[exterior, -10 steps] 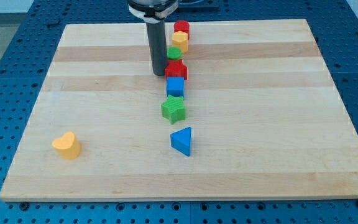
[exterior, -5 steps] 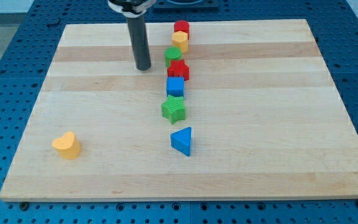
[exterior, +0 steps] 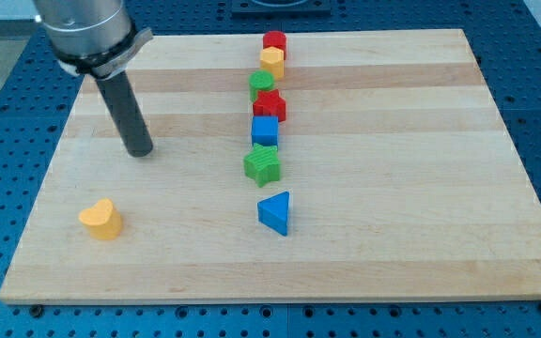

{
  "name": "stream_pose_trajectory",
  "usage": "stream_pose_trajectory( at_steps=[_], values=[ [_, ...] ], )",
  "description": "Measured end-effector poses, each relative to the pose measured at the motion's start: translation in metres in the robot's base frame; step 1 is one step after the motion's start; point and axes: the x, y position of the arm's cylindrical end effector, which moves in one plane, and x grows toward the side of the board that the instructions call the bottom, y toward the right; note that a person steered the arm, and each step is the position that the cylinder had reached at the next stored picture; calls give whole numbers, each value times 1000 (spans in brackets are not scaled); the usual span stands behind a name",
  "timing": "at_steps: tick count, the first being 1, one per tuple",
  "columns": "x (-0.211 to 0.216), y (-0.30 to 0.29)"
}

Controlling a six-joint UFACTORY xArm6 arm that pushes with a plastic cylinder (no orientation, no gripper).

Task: Point your arm to the yellow heart

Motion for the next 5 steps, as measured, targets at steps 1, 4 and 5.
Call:
stream_pose_trajectory(
  at_steps=[1,4,5],
  values=[
    [19,-14],
    [65,-54],
    [86,-56]
  ],
)
